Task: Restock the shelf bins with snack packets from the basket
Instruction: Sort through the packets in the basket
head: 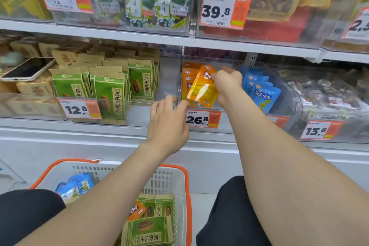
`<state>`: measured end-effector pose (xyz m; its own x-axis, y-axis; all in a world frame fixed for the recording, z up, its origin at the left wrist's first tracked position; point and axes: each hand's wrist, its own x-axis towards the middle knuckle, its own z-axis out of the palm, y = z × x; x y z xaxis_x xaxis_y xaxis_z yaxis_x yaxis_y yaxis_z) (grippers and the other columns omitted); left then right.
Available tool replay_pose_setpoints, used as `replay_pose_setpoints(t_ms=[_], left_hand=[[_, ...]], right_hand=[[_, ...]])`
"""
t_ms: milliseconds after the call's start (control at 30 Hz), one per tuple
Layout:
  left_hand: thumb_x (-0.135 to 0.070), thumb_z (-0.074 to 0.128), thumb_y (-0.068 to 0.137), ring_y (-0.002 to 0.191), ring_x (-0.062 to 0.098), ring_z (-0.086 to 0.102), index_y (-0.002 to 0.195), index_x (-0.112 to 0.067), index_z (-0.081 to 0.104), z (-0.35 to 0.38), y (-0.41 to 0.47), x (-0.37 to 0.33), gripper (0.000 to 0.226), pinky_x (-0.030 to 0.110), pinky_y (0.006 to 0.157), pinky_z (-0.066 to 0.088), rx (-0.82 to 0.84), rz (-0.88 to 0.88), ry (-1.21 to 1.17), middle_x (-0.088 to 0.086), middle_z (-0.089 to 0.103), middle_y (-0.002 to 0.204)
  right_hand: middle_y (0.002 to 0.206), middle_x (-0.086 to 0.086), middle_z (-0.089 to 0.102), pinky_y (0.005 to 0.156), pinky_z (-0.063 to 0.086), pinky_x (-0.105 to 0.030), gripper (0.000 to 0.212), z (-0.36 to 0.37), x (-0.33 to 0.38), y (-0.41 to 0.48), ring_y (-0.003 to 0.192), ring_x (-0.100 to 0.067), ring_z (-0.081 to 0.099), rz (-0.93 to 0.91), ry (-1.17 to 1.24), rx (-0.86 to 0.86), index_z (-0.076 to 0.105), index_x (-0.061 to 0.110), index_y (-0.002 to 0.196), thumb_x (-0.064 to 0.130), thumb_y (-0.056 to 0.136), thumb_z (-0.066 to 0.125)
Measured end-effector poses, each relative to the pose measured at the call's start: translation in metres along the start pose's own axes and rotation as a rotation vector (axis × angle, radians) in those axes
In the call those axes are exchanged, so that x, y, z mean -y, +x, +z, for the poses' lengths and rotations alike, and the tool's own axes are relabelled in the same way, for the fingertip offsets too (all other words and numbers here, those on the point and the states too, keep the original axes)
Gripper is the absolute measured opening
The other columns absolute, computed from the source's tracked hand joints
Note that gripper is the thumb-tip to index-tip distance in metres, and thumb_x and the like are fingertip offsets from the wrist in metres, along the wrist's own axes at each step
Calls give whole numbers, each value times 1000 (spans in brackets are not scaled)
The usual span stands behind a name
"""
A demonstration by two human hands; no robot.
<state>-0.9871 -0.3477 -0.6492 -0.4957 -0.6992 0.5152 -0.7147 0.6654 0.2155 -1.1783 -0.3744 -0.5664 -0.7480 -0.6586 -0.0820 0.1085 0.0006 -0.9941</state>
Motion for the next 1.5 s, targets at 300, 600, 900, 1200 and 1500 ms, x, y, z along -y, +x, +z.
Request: replay_pose_setpoints(t_ms=[300,600,900,1200,1500], left_hand=[[-23,59,80,95,28,47,114,-24,59,10,5,10,34,45,98,36,-124,74,105,3,43,102],[-25,59,80,98,29,45,111,-23,56,14,2,3,32,46,100,37,-119,15,141,5,43,102],[-26,55,81,98,28,46,117,-23,58,11,-1,4,37,45,100,37,-123,48,147,4,44,103],[-32,57,84,100,27,45,122,-24,56,11,-2,4,39,43,101,37,-110,47,146,3,44,104],[-31,59,84,100,27,45,123,-23,56,12,-2,6,40,45,101,38,-123,60,127,4,46,104]], right_hand=[[116,-9,73,90,60,-38,40,14,-20,4,106,-25,70,-33,-350,227,71,17,116,-5,83,77],[117,-6,63,82,54,-38,70,15,-21,-3,107,-29,63,-46,-878,220,56,15,125,22,68,97],[121,-9,63,85,55,-37,63,26,-20,2,113,-30,65,-56,-932,126,55,12,115,25,70,97],[120,-11,62,89,61,-41,85,43,-23,8,108,-30,68,49,-904,143,42,10,111,28,55,103],[114,-12,70,89,62,-44,78,45,-30,15,100,-32,72,86,-921,188,56,12,114,29,54,103]])
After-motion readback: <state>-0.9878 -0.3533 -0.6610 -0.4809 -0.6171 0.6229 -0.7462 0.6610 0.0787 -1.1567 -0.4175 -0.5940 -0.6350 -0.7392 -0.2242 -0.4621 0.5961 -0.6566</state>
